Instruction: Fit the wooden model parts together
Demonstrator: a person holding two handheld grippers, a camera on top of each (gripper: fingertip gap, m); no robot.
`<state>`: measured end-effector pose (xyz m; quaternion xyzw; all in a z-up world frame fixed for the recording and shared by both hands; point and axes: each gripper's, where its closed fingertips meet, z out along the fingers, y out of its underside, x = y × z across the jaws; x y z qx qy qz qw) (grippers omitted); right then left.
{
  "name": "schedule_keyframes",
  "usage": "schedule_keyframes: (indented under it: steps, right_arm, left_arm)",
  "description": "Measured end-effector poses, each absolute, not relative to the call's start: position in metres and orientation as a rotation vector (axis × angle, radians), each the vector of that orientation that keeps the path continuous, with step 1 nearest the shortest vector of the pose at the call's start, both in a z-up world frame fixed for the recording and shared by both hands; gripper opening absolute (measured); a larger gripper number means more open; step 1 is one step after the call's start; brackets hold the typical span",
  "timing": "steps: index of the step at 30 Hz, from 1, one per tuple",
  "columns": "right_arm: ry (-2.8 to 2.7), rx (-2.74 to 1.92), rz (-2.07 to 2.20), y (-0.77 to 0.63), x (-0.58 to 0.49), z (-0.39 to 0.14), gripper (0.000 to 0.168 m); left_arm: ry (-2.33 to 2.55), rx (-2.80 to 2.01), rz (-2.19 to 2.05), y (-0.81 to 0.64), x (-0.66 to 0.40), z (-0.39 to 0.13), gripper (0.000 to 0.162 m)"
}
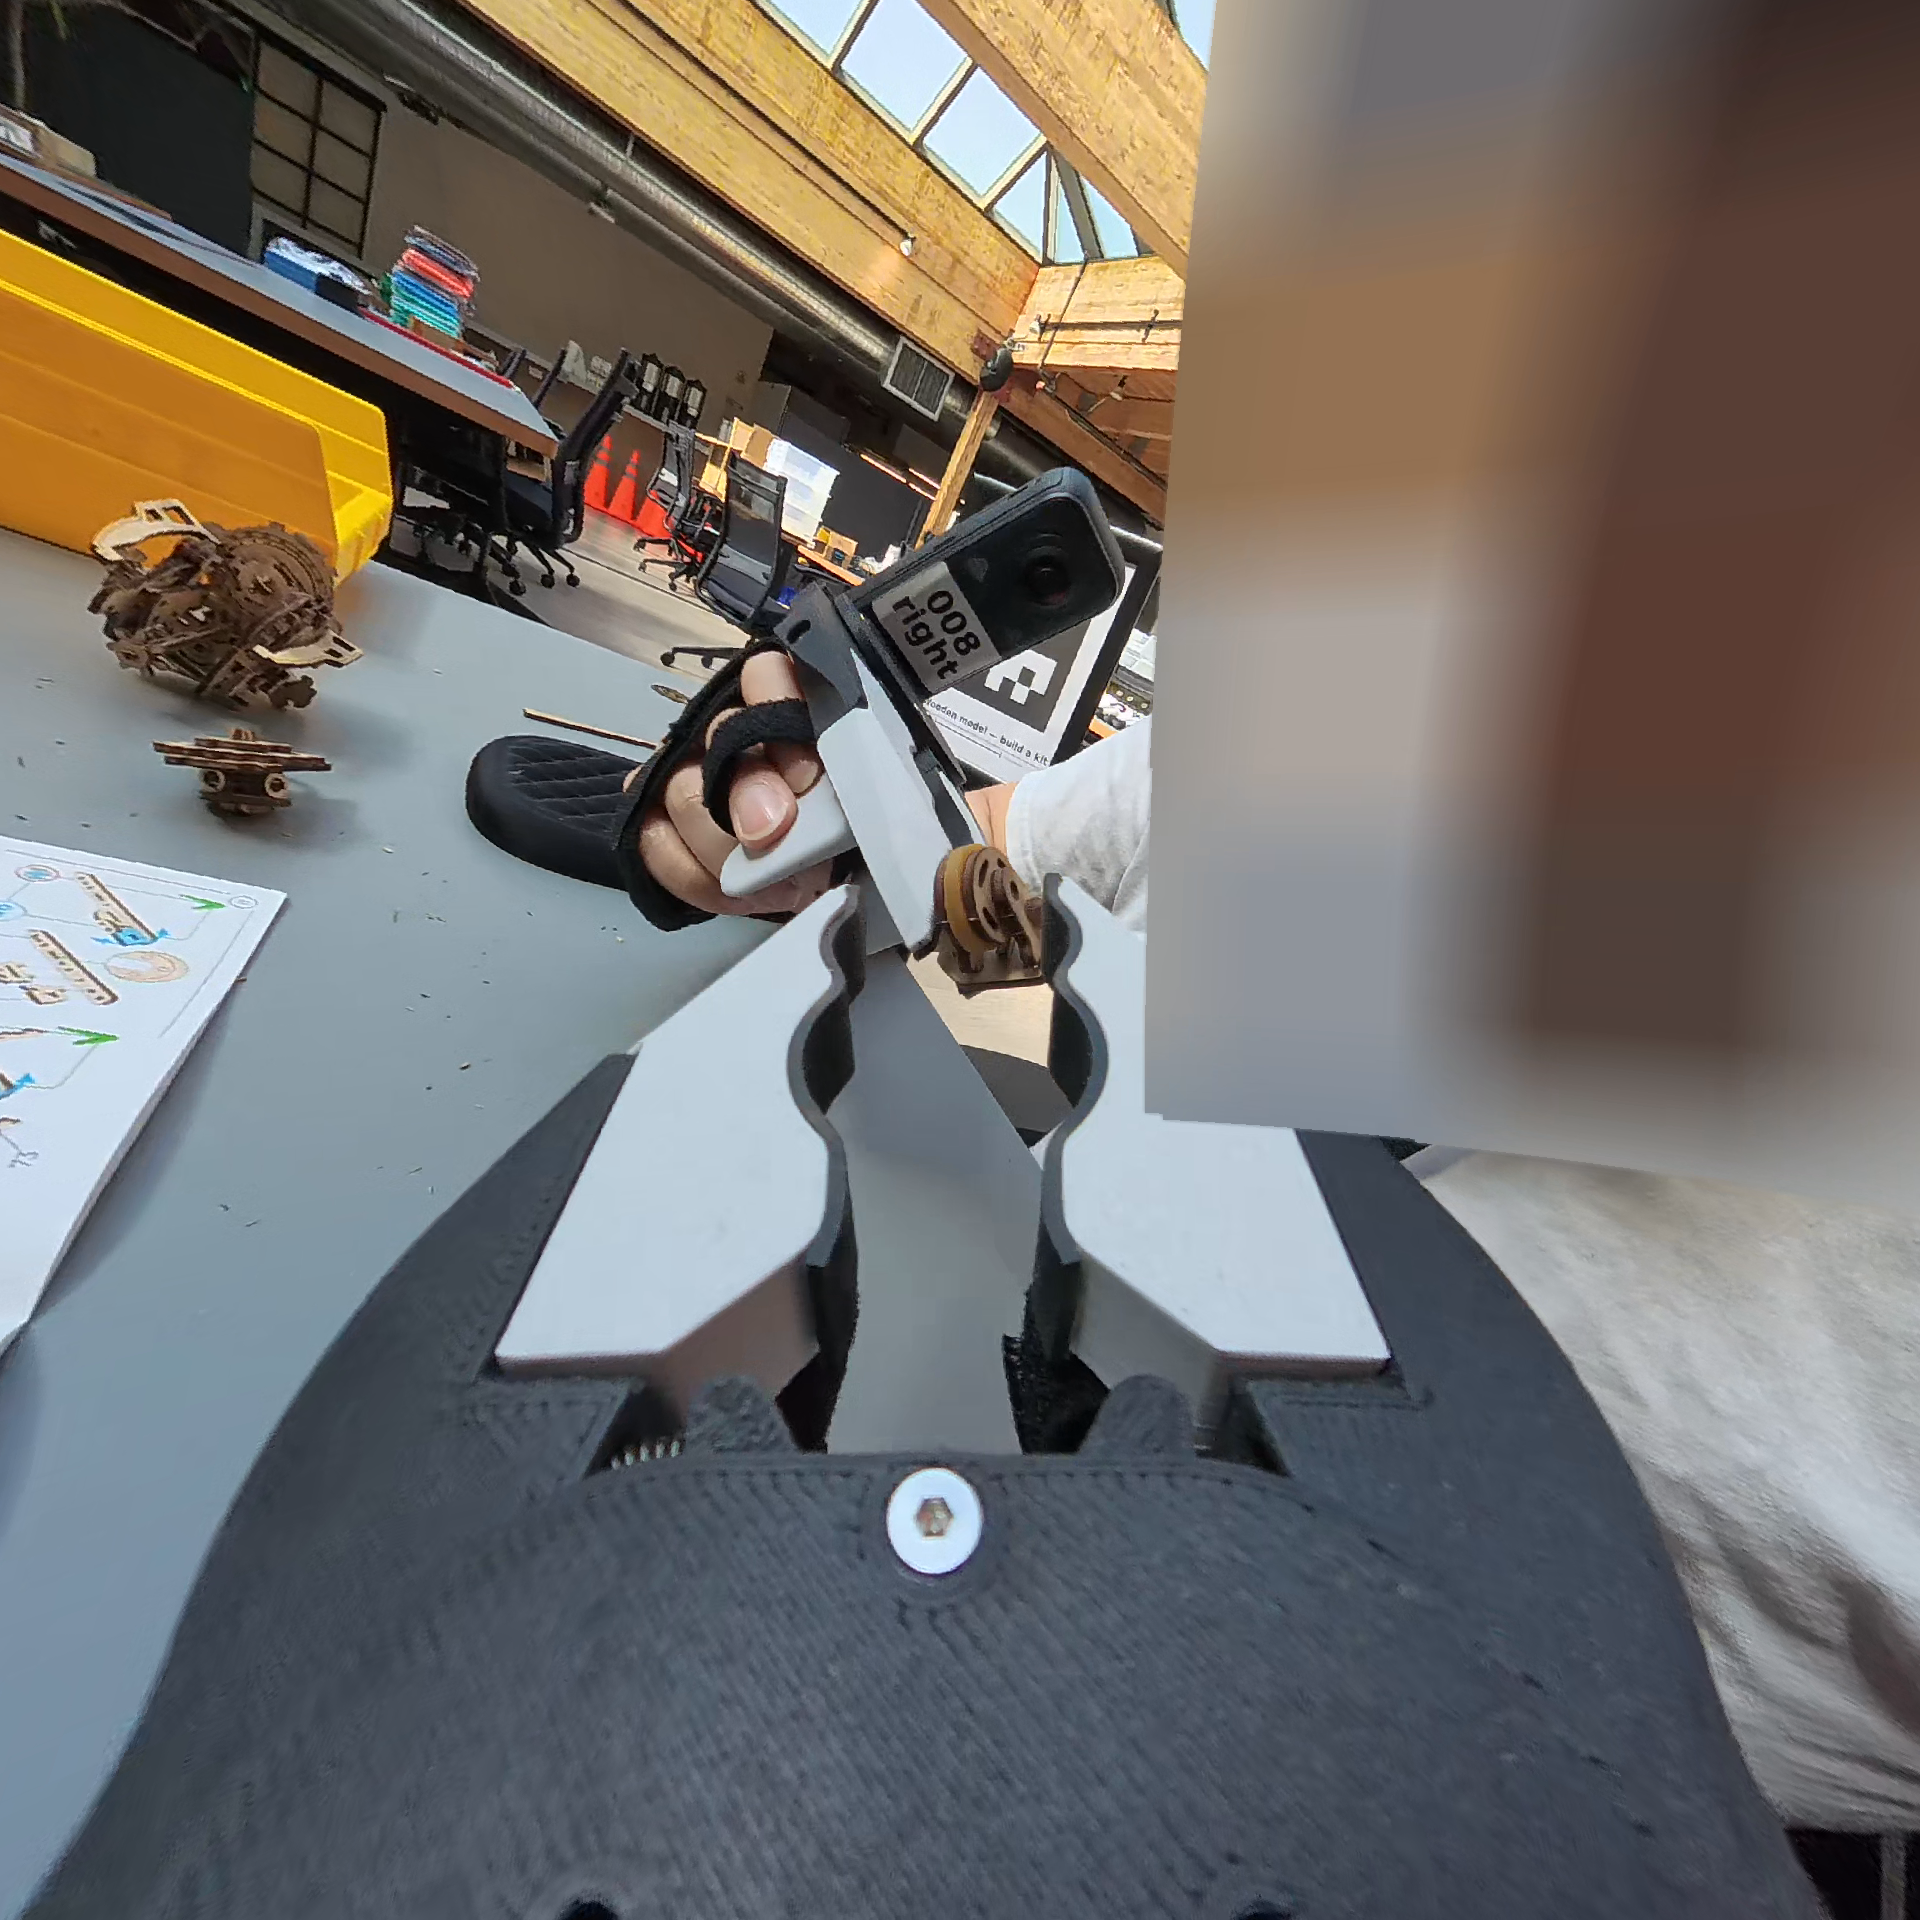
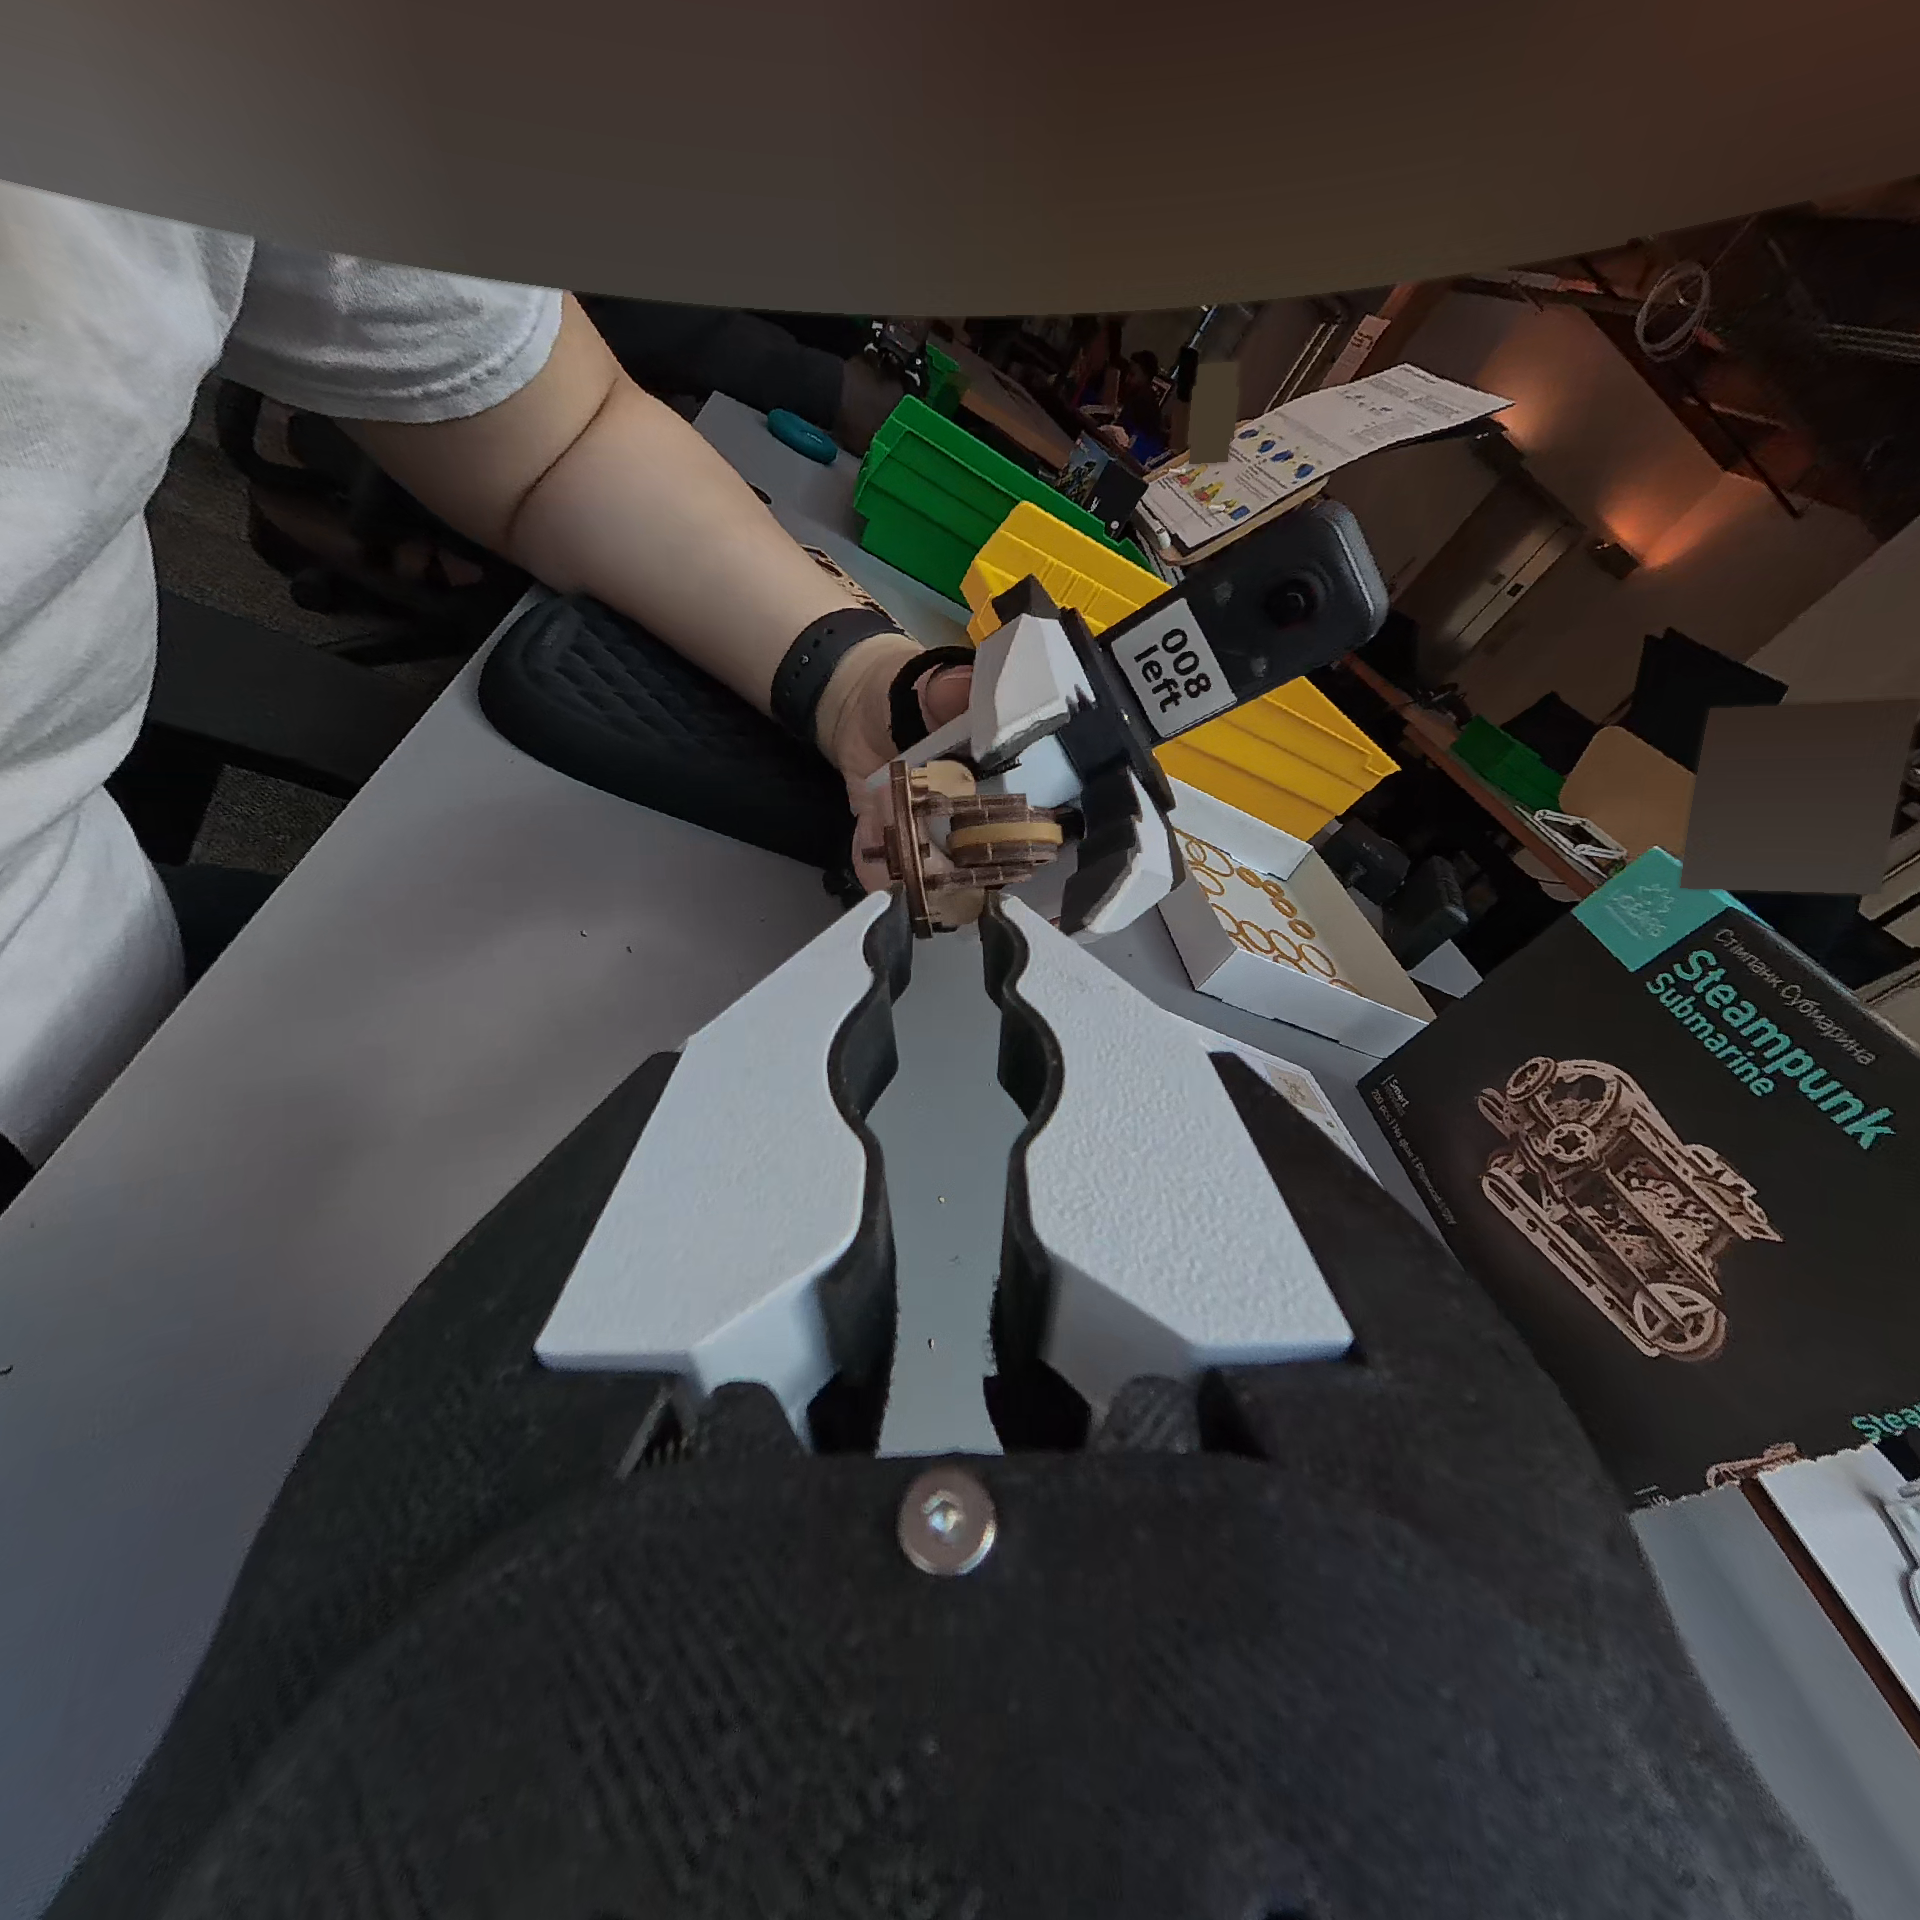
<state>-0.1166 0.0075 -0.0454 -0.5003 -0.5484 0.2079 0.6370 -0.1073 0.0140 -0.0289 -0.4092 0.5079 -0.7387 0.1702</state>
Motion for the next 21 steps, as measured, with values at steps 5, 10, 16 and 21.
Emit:
schedule_keyframes:
  steps: [5,10,16,21]
  right_arm:
    - [-1.299,-1.141,0.421,0.0071,-0.1182,-0.0525,0.012]
    - [-1.318,-1.147,0.397,0.0073,-0.1185,-0.0560,0.012]
    - [-1.319,-1.152,0.390,0.0077,-0.1198,-0.0562,0.012]
    - [-1.309,-1.155,0.393,0.0076,-0.1198,-0.0545,0.012]
  left_arm:
    - [1.508,-1.181,-2.079,0.0088,-0.1065,-0.0371,0.024]
    - [1.553,-1.170,-2.089,0.0054,-0.1095,-0.0389,0.013]
    - [1.579,-1.169,-2.076,0.0057,-0.1107,-0.0397,0.012]
    - [1.568,-1.152,-2.084,0.0057,-0.1108,-0.0381,0.012]
